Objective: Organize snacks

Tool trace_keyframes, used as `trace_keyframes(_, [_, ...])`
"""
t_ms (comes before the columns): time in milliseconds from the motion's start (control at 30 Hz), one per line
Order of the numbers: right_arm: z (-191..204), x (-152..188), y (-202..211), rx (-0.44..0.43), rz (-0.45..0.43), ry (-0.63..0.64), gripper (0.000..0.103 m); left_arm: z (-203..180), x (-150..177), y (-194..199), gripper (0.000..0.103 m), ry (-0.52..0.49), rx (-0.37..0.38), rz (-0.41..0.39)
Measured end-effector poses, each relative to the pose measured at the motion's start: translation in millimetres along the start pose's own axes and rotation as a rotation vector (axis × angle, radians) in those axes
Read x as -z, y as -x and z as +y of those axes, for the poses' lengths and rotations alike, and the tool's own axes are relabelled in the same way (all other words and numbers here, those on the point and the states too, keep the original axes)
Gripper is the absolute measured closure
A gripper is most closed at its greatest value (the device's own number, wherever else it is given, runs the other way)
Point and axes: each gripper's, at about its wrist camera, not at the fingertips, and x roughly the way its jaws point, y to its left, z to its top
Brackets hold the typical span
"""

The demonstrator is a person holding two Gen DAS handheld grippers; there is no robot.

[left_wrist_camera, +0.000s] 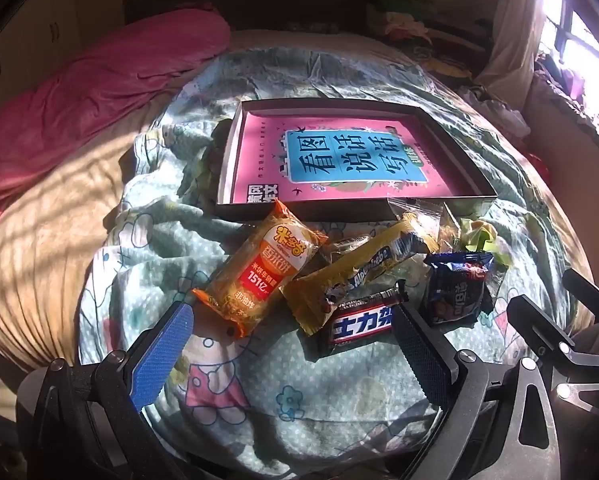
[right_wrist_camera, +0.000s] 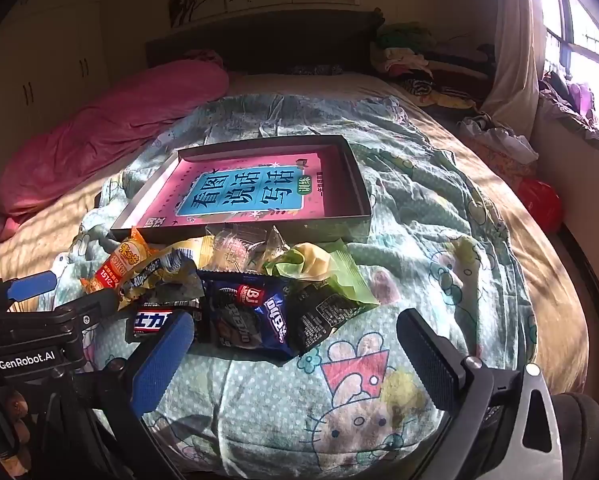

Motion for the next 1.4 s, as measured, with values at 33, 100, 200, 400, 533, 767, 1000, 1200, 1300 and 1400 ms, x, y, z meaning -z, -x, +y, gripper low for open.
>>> trace_keyframes(33, [-0.3,-0.5,0.2,-0.001,0.002,-0.002,0.0,0.5,-0.6,-0.3,0.004,0.0,0.0,0.001])
trace_keyframes(100, [-0.2,-0.2,-0.1,0.0,0.002,-0.001,0.0,1.4,-1.1,-0.3,0.004,-0.001,-0.001,0.002])
trace_keyframes(200, [-0.2,-0.2,0.2,0.0,0.001,-0.003,0.0,0.9,-0.7,-0.4,0.004,0.0,-0.001,0.001])
trace_keyframes(400, [0.5,-0.2,-1.5,-0.001,0.006,-0.001,0.0,0.7,-0.1,-0.1,0.004,0.0,0.001,0.001])
trace_keyframes(533, [0.3,0.1,-1.5,-0.001,0.007,-0.001,0.0,0.3,0.1,0.0,0.004,0.0,0.0,0.001])
trace_keyframes(767, [0.3,0.0,-3.6,-0.002,0.01,0.0,0.0,6.7,2.0,-4.6,0.004,0.001,0.0,0.003])
trace_keyframes(1000, [-0.3,0.7,-4.7,-0.003,0.01,-0.001,0.0,4.2,0.5,-10.3,0.004,0.003,0.001,0.005])
trace_keyframes(1200, [-0.3,0.5,-5.0,-0.003,0.011,-0.003,0.0,4.2,1.8,-9.4,0.004,0.003,-0.001,0.017])
trace_keyframes(1300, [-1.7,1.9,-8.1,-0.005,0.015,-0.009,0.0,4.0,2.4,-11.5,0.004,0.006,-0.002,0.024])
trace_keyframes(1400, [-6.0,2.6,-12.3,-0.007,0.022,-0.016,0.0,7.6,1.7,-14.2,0.004,0.017,-0.005,0.02])
